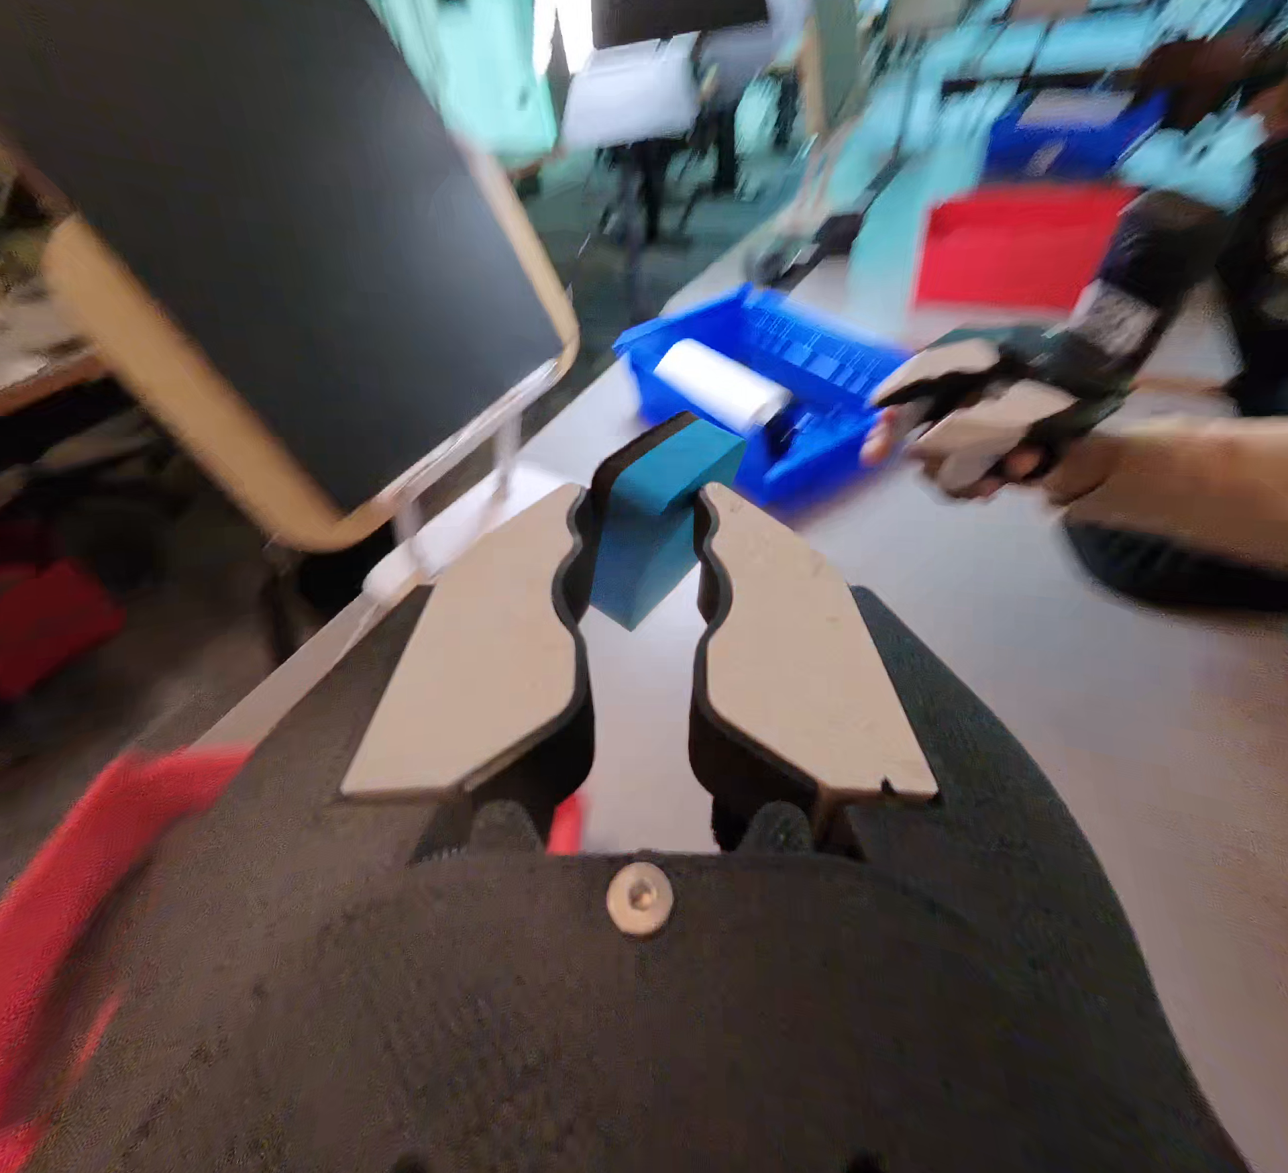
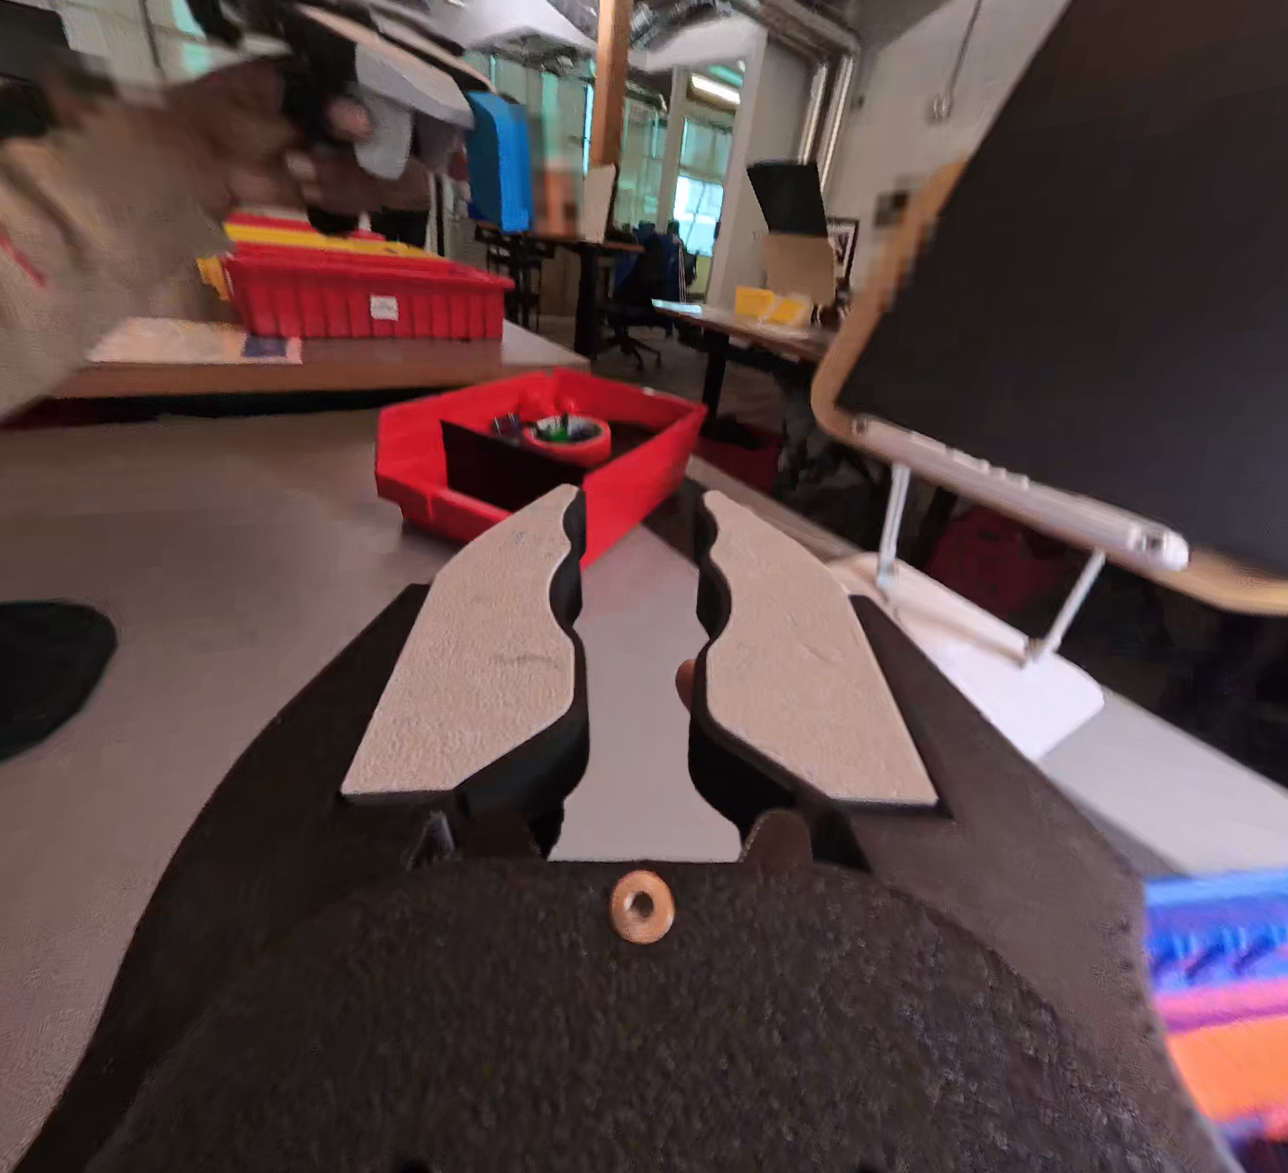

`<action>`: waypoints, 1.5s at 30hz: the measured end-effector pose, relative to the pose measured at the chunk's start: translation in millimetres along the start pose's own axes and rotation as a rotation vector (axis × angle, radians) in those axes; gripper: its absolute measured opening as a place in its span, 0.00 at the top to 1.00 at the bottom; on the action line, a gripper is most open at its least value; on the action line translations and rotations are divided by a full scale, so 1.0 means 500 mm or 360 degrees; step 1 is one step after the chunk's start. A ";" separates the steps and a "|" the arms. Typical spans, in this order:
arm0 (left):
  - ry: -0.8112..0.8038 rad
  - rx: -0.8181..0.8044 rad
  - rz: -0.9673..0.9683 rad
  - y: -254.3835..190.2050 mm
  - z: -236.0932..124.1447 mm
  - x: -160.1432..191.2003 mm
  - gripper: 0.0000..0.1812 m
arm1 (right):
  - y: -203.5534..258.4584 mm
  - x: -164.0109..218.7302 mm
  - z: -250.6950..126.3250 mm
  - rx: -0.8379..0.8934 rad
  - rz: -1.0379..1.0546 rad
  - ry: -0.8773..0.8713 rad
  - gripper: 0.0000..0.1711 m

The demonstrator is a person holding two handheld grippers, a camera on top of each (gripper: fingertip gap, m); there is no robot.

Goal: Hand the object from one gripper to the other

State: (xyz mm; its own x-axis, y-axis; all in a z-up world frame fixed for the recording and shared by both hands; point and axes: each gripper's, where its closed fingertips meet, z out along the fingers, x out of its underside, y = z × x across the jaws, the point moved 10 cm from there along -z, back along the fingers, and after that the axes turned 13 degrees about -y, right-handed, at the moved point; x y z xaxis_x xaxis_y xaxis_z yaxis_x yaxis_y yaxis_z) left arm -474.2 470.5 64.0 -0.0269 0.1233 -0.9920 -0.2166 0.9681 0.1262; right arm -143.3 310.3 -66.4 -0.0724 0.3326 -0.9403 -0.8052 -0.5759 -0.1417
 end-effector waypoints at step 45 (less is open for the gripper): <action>-0.0694 0.0780 -0.0630 -0.263 0.168 0.070 0.90 | 0.064 -0.105 0.064 -0.0573 0.0870 -0.0717 0.87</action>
State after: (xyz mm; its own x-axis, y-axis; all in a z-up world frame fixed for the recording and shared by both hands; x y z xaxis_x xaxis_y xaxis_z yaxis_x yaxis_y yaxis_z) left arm -364.9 365.7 12.8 0.3721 -0.2766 -0.8860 0.3304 0.9315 -0.1520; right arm -184.1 298.6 -11.8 -0.6955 0.1587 -0.7008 -0.3526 -0.9252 0.1404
